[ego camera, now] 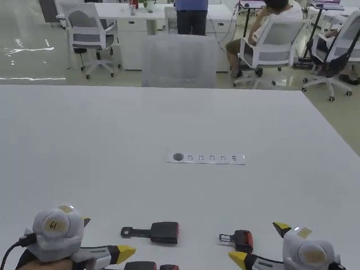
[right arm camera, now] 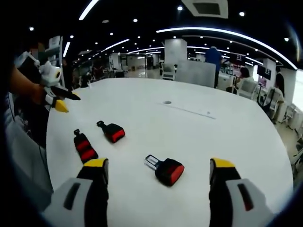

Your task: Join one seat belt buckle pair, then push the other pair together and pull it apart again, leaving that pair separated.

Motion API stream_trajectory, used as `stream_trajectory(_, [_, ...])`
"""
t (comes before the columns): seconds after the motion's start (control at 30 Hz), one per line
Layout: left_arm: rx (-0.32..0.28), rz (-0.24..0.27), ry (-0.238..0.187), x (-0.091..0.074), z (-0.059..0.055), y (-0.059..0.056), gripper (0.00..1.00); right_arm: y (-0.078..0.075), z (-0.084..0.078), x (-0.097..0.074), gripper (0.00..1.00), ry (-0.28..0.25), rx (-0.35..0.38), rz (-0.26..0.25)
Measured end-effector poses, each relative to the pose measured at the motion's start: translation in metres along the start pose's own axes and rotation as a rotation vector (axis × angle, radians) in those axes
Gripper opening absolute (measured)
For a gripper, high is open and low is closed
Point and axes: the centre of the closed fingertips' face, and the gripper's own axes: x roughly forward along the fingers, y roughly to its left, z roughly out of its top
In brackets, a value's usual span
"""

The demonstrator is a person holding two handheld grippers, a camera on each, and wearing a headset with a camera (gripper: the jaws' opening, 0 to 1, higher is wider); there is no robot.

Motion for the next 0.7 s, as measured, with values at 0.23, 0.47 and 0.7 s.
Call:
stream_trajectory(0.23, [-0.035,-0.001,-0.058,-0.023,-0.003,-0.007,0.94,0.022,0.010,-0.022,0.92,-0.042,-0.036,-0.022])
stream_trajectory(0.47, [0.000,-0.084,-0.083,-0.039,-0.013,-0.027,0.99,0.042,0.012,-0.046,0.95,-0.091,-0.042,-0.031])
stream_trajectory(0.7, [0.063,-0.146,-0.116,-0.063,-0.011,-0.039,1.00,0.051,0.003,-0.063,1.00,-0.092,-0.049,-0.027])
